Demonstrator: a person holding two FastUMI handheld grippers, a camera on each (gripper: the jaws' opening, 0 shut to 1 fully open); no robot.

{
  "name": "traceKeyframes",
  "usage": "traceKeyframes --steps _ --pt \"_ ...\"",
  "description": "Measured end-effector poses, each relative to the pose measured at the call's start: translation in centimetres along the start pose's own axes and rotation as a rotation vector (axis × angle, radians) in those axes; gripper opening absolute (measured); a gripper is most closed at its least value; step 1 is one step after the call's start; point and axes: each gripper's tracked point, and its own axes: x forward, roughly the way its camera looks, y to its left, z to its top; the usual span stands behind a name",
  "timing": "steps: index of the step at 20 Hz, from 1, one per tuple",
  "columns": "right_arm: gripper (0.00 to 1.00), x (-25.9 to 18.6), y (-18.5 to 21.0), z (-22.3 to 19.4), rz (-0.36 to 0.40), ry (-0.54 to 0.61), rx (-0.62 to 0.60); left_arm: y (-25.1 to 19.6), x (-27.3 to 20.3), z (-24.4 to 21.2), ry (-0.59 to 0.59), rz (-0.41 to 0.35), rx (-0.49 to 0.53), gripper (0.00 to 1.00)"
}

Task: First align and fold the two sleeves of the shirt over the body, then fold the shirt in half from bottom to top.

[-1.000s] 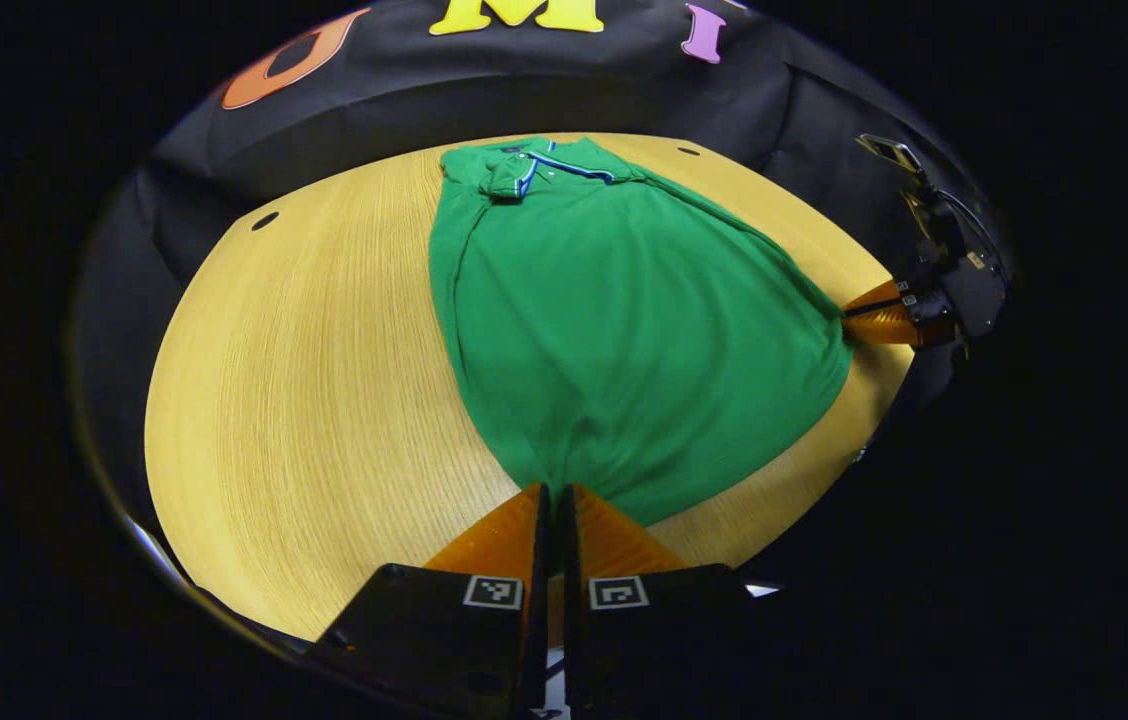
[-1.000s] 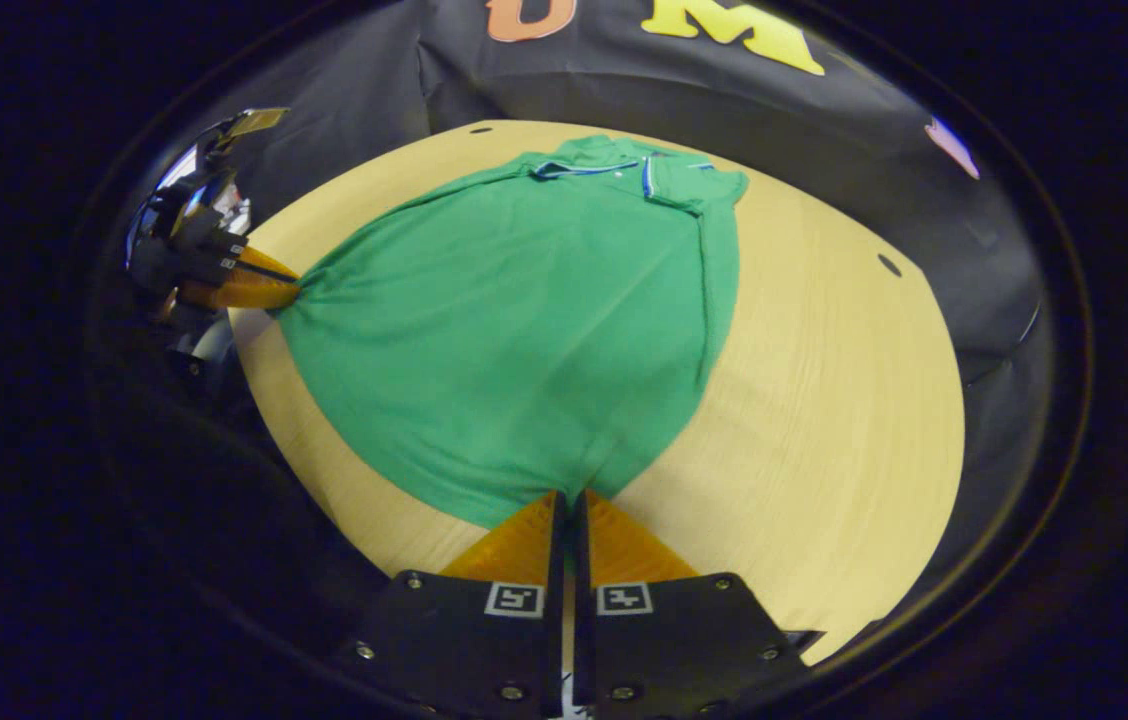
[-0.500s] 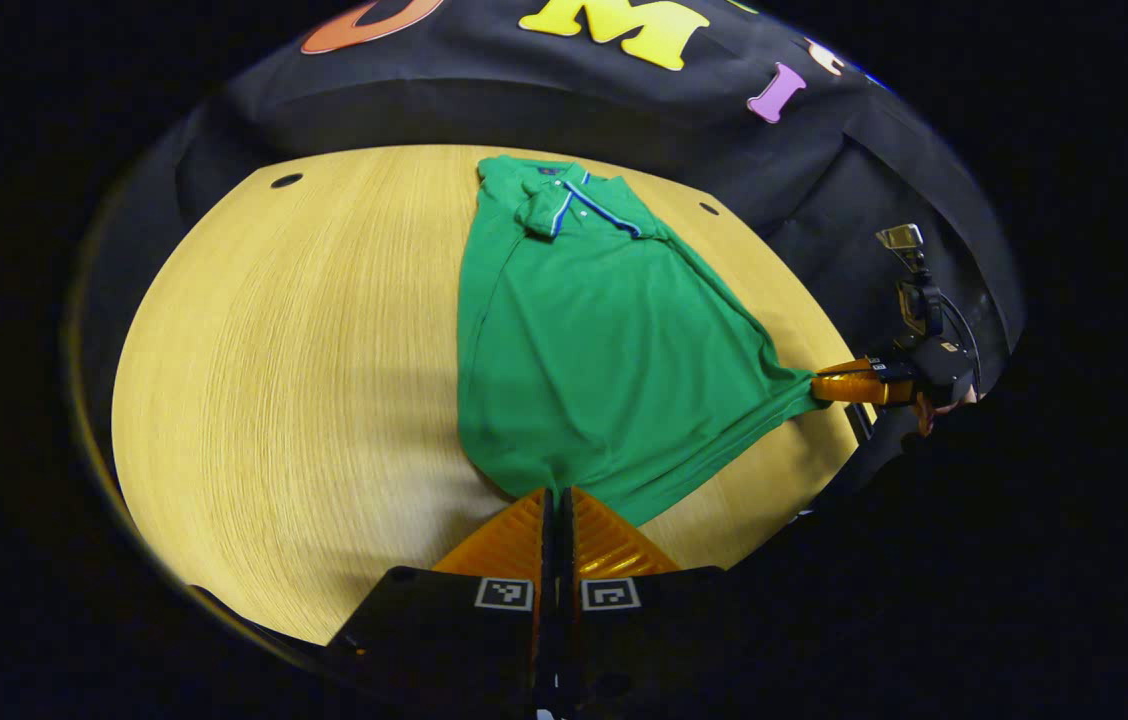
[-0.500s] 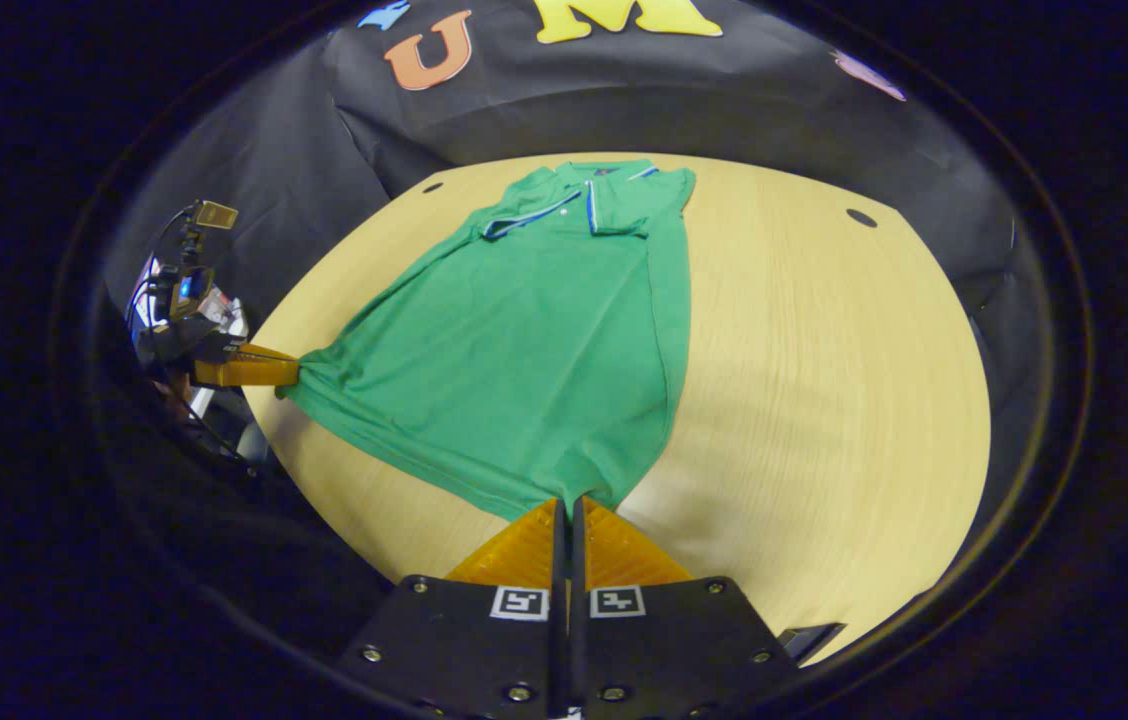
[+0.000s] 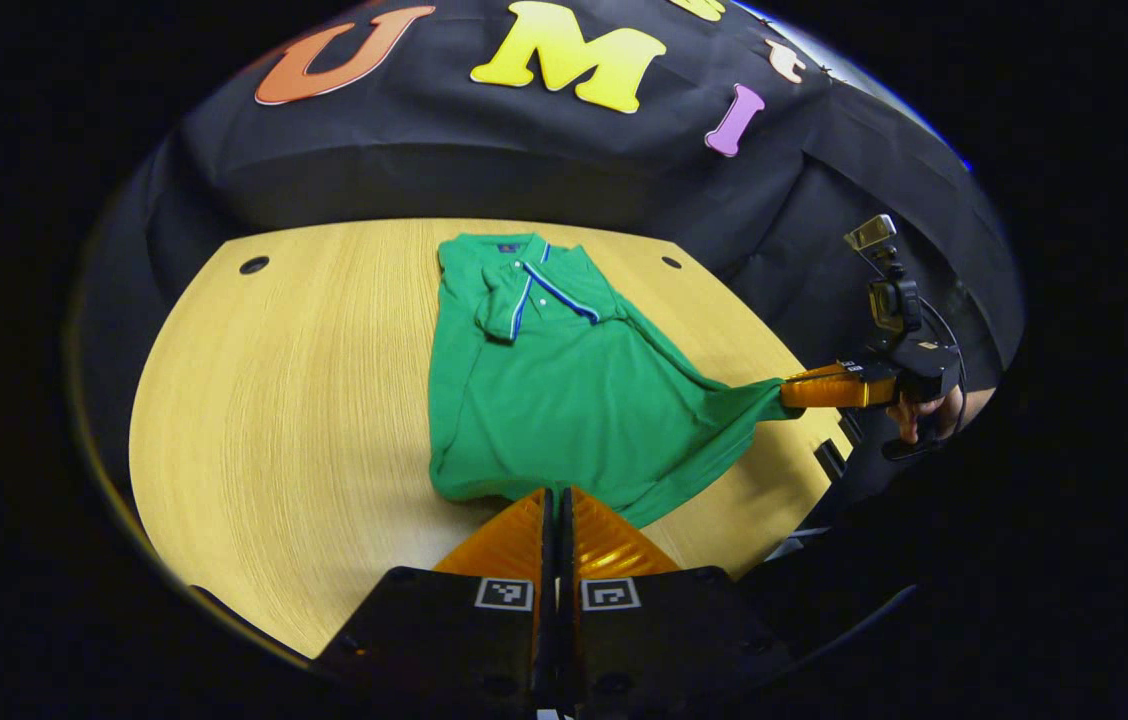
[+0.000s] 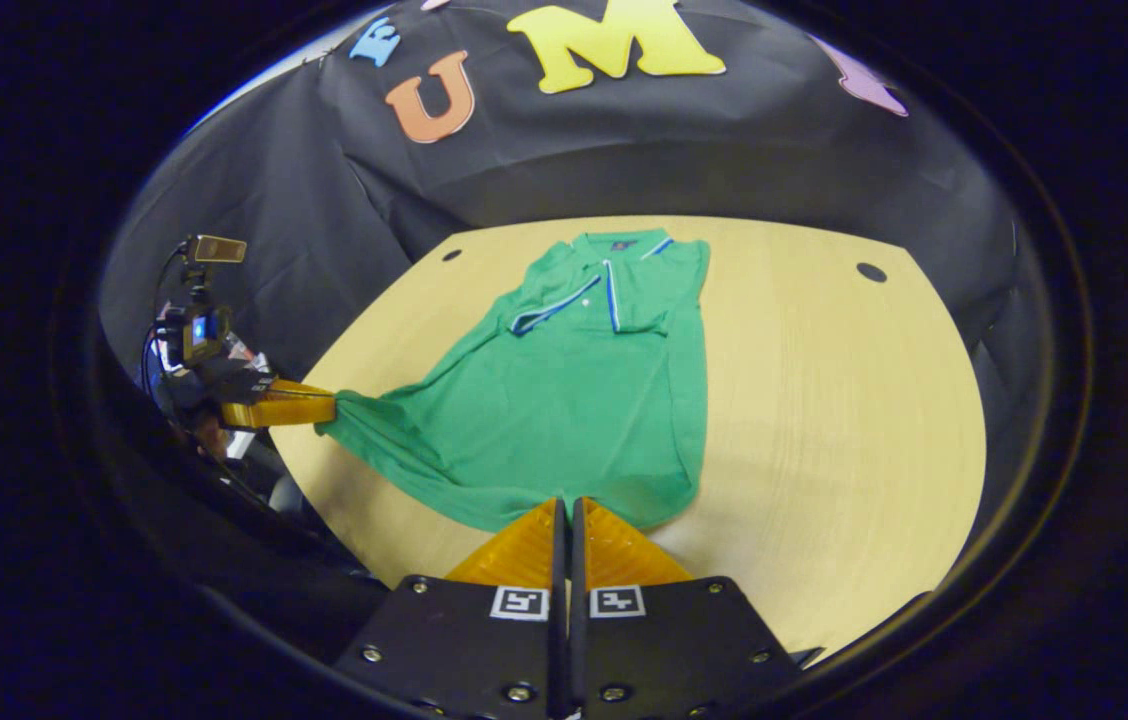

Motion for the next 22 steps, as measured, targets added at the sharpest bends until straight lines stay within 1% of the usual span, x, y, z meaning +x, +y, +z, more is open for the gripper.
traceKeyframes --steps 4,9,13,15,17,19,22 --pt "0.01 -0.4 0.2 4.0 0.012 -0.058 0.007 0.9 0.2 4.0 -0.057 0.007 0.043 0.04" --pt "0.01 -1.0 -0.5 9.7 0.012 -0.138 -0.016 1.3 0.6 9.8 -0.135 -0.003 0.046 0.04" --pt "0.01 -0.8 -1.1 13.4 0.011 -0.183 0.029 2.2 1.1 14.7 -0.196 0.013 0.094 0.04" --pt "0.01 -0.6 -1.4 15.6 0.011 -0.212 0.058 2.6 1.6 16.9 -0.223 0.018 0.083 0.04" --pt "0.01 -0.2 -2.4 17.5 -0.009 -0.233 0.058 3.4 2.1 19.3 -0.251 0.034 0.079 0.04" --pt "0.01 0.1 -3.1 19.6 -0.024 -0.252 0.06 3.8 2.8 21.7 -0.276 0.035 0.071 0.04" --pt "0.0 1.7 -4.6 23.7 -0.044 -0.296 0.065 5.5 4.1 24.4 -0.294 0.063 0.049 0.04"
